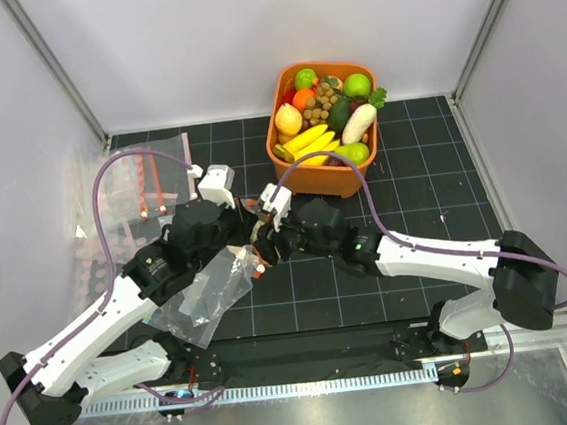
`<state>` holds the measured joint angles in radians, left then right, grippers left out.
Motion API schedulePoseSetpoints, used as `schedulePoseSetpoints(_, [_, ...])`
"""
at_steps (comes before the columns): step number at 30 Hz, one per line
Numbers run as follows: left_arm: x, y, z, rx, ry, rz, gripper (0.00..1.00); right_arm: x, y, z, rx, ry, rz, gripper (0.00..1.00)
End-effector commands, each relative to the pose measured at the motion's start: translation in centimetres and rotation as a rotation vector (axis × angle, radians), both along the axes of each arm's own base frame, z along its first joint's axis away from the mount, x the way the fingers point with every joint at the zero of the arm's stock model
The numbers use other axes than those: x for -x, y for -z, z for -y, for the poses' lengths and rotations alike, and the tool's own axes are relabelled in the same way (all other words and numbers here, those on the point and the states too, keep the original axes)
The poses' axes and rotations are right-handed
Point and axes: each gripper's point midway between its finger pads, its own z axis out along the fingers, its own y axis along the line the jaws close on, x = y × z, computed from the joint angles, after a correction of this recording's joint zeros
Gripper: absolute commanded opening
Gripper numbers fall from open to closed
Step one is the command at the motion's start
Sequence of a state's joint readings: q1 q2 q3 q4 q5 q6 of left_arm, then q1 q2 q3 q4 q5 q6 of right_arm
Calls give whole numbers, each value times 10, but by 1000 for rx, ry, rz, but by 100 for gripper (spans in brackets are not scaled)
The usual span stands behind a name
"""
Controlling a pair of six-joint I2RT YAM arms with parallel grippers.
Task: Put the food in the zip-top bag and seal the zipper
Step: Place the fake vegetable in the zipper food storage bag.
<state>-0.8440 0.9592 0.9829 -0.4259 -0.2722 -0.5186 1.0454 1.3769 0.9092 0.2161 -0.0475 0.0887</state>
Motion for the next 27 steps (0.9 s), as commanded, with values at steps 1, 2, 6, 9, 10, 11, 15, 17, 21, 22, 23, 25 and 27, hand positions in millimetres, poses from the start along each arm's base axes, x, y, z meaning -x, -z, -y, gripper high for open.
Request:
schedulePoseSetpoints(1, [-9, -17, 6, 45, -2, 61, 0, 12, -53, -2, -179, -26, 66, 17])
schedulePoseSetpoints(2, [-9, -17, 8, 44, 2, 60, 0, 23, -54, -5, -183, -97, 75, 17])
schedulePoseSetpoints(6, [-9, -15, 9, 34, 13, 58, 0, 49, -51, -2, -115, -278, 165, 17])
schedulePoseSetpoints(9, [-6, -17, 11, 47, 36, 58, 0, 63, -45, -5, -62, -380, 156, 14])
schedulePoseSetpoints(10, [-4, -17, 15, 51, 53, 53, 0, 65, -45, -6, -51, -405, 169, 12])
schedulePoseSetpoints(11, [-3, -18, 18, 61, 71, 54, 0, 69, -46, -7, -50, -429, 176, 12])
schedulePoseSetpoints(15, [6, -18, 35, 86, 165, 32, 0, 71, -41, -7, -47, -458, 236, 12])
schedulePoseSetpoints(17, [10, -17, 42, 96, 205, 21, 0, 71, -39, -2, -60, -447, 267, 12])
schedulePoseSetpoints(21, [17, -19, 52, 124, 266, 12, 0, 69, -51, 5, -84, -416, 312, 56])
schedulePoseSetpoints(22, [20, -19, 55, 134, 287, 4, 0, 69, -53, 7, -80, -412, 313, 60])
schedulePoseSetpoints(23, [19, -19, 55, 136, 289, 5, 0, 69, -53, 8, -68, -408, 306, 64])
schedulePoseSetpoints(25, [18, -18, 54, 133, 278, 2, 0, 65, -55, 10, -59, -386, 306, 73])
schedulePoseSetpoints(27, [13, -20, 48, 131, 228, 15, 0, 64, -59, 12, -63, -369, 303, 81])
